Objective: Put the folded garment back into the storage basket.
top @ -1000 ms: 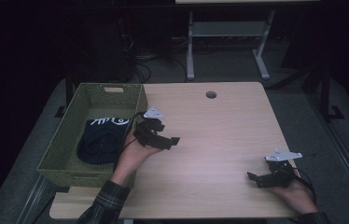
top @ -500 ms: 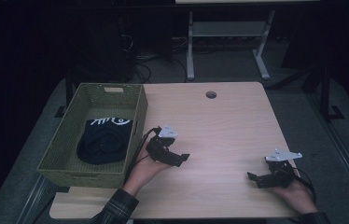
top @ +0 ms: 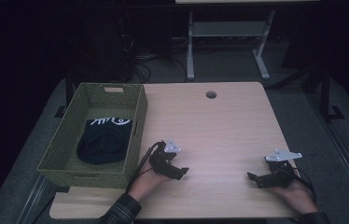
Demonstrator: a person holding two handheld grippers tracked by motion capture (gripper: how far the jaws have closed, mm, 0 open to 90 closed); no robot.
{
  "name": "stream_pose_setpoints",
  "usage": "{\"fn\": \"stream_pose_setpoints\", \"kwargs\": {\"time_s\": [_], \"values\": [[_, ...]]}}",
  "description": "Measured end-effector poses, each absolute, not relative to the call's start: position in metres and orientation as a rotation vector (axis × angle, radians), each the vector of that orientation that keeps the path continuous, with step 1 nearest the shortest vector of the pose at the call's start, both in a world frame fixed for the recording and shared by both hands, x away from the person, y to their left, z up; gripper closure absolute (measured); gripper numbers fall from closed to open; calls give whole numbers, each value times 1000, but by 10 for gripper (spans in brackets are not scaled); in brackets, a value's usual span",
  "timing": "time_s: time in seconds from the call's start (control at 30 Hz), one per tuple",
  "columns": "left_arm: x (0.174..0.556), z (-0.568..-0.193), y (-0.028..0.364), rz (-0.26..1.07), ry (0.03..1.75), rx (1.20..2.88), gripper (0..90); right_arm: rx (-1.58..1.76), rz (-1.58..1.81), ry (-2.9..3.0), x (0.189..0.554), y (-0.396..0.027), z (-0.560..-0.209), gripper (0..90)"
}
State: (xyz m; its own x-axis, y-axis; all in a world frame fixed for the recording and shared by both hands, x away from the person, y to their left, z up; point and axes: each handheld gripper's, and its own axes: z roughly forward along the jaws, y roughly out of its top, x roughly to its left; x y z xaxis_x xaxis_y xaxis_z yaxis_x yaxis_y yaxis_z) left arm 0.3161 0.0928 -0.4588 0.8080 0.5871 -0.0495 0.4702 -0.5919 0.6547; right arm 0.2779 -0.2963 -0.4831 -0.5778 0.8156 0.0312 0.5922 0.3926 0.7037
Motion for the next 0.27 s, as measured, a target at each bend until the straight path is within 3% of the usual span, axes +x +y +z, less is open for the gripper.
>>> {"fn": "stream_pose_setpoints", "kwargs": {"time_s": [0.27], "values": [[313,-468,93,258,771,2344,142,1223,985,2339,278,-296,-483,27]]}}
